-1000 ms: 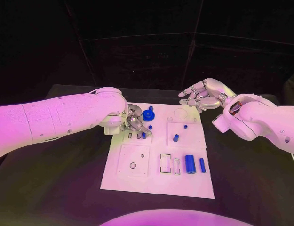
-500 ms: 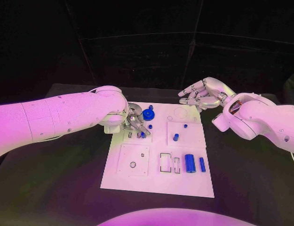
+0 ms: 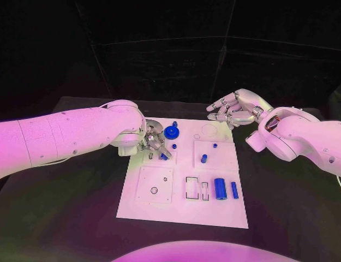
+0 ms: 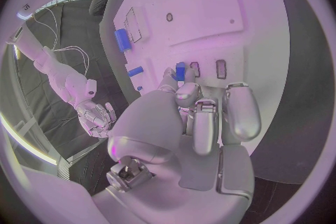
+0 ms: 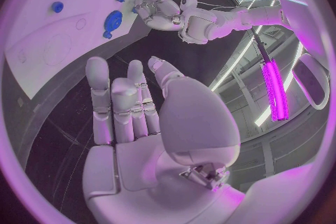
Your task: Assemble the parts on the task board
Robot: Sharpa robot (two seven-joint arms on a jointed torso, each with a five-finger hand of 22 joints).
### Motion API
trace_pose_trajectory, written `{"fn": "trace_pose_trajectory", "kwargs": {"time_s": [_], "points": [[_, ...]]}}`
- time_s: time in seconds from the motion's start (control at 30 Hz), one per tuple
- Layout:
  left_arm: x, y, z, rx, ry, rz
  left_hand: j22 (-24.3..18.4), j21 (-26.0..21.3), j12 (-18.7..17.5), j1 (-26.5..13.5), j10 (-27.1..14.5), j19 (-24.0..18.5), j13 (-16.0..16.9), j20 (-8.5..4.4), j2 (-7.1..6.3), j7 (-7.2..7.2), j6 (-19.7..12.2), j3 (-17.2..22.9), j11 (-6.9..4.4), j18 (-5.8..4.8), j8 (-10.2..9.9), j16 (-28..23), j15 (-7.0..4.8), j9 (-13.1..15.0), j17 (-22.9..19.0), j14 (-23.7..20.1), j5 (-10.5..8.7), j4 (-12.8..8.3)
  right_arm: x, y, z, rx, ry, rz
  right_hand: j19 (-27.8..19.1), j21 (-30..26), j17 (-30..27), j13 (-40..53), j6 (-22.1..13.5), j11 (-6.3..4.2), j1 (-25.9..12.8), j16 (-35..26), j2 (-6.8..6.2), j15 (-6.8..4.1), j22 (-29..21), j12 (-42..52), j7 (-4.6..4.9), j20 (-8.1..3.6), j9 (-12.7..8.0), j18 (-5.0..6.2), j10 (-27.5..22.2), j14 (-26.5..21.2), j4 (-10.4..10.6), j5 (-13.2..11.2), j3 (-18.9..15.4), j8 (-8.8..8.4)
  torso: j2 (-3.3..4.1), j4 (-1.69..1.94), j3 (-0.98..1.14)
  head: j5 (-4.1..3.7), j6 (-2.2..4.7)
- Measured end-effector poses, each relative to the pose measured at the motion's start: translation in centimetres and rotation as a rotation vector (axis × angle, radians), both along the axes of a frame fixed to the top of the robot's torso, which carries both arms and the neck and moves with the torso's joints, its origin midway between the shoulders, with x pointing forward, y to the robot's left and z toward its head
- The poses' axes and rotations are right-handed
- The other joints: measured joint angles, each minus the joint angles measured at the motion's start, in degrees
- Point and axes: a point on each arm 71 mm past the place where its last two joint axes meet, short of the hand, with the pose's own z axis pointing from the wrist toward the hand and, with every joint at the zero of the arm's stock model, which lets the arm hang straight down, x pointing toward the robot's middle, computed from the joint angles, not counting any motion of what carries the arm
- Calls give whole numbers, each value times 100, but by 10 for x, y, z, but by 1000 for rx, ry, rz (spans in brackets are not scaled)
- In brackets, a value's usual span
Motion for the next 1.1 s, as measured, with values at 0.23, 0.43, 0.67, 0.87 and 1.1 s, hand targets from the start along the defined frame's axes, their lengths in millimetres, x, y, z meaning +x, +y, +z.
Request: {"fn": "trace_pose_trajectory", "kwargs": {"time_s": [0.23, 0.43, 0.67, 0.87, 1.1], "points": [[-7, 9, 0, -32, -5, 34, 65, 2, 0, -498, 29, 0, 7, 0, -309, 29, -30, 1049, -25, 0, 5, 0, 0, 105, 0, 0, -5, 0, 1, -1, -1, -3, 2, -3, 0, 0, -5, -7, 0, 0, -77, -22, 33, 0, -9, 0, 0, 0, 0, 0, 0, 0, 16, 0, 16, 0, -3, 9, 0, 8, -1], [-12, 15, 3, -70, -35, 78, 128, 43, 30, -1140, 100, 0, 75, 0, -761, 29, -29, 2255, -9, -59, 146, 0, 0, 230, 0, 0, -5, -183, 3, -2, -1, -5, 4, -6, 0, 0, -5, -11, 0, 0, -82, -22, 38, 0, -16, 0, 0, 0, 0, 0, 0, 0, 16, 0, 16, 0, -7, 13, 2, 21, -13], [-16, 21, 3, -101, -85, 128, 182, 44, 68, -1409, 138, 0, 92, 0, -1026, 8, -8, 2923, -32, -56, 227, 0, 0, 324, 0, 0, -11, -267, 4, -4, -2, -8, 5, -10, 0, 0, -5, -12, 0, 0, -82, -42, 37, 0, -20, 0, 0, 0, 0, 0, 0, 0, 16, 0, 16, 0, -21, 40, 10, 28, -34], [-18, 25, -1, -106, -125, 155, 193, 67, 68, -1440, 138, 0, 104, 0, -1056, 8, -7, 2989, -32, -55, 234, 0, 0, 332, 0, 0, 10, -255, 5, -5, -2, -10, 6, -13, 0, 0, -5, -12, 0, 0, -82, -41, 37, 0, -20, 0, 0, 0, 0, 0, 0, 0, 16, 0, 16, 0, -35, 73, 29, 25, -66], [-19, 25, -6, -97, -161, 160, 200, 67, 68, -1499, 137, 0, 104, 1, -1115, 9, -7, 3138, -31, -54, 267, 0, 1, 356, 4, 0, 13, -279, 6, -6, -3, -12, 6, -15, 0, 0, -4, -12, 0, 0, -81, -41, 37, 0, -20, 0, 0, 0, 0, 0, 0, 0, 16, 0, 15, 0, -41, 80, 43, 44, -85]]}}
